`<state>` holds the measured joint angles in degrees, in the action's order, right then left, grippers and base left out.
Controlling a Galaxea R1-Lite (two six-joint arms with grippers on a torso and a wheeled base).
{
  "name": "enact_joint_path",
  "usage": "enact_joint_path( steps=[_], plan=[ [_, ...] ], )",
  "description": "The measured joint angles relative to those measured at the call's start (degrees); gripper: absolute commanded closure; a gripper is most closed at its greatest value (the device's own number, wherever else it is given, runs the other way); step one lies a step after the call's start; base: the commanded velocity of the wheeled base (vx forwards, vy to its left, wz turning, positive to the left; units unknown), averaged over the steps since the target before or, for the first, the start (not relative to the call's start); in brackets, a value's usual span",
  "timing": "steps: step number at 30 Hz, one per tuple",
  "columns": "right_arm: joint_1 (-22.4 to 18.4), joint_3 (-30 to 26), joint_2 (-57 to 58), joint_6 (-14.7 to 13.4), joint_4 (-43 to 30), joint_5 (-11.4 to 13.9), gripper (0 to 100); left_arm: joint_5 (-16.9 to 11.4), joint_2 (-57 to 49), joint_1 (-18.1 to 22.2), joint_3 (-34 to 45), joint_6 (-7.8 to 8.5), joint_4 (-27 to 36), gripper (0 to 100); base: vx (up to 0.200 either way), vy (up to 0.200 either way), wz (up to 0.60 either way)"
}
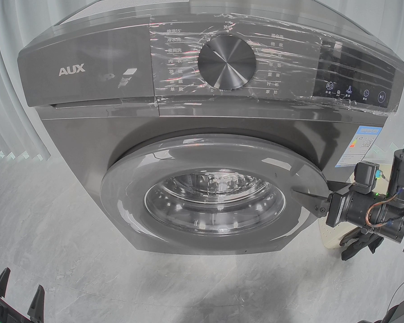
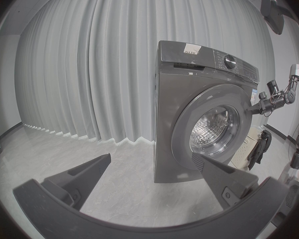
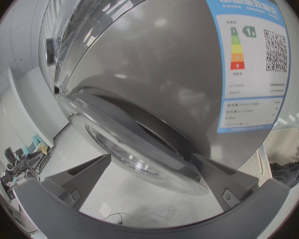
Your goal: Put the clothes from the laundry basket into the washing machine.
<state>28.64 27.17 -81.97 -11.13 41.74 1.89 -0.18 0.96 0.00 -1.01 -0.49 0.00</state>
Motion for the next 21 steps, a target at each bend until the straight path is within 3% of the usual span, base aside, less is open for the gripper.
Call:
enact_joint_path(
  steps=[9,14,21],
  plan=[
    [1.1,-6.4,4.5,0.0,-0.1,1.5,0,0.0,0.0,0.0,0.0,0.05,0.0,0,0.0,0.0,0.0],
    [0.9,-7.1,6.1,0.1,0.1,1.7,0,0.0,0.0,0.0,0.0,0.05,0.0,0,0.0,0.0,0.0],
    [1.3,-7.0,5.5,0.4,0.2,1.9,0,0.0,0.0,0.0,0.0,0.05,0.0,0,-0.171,0.0,0.0]
  ],
)
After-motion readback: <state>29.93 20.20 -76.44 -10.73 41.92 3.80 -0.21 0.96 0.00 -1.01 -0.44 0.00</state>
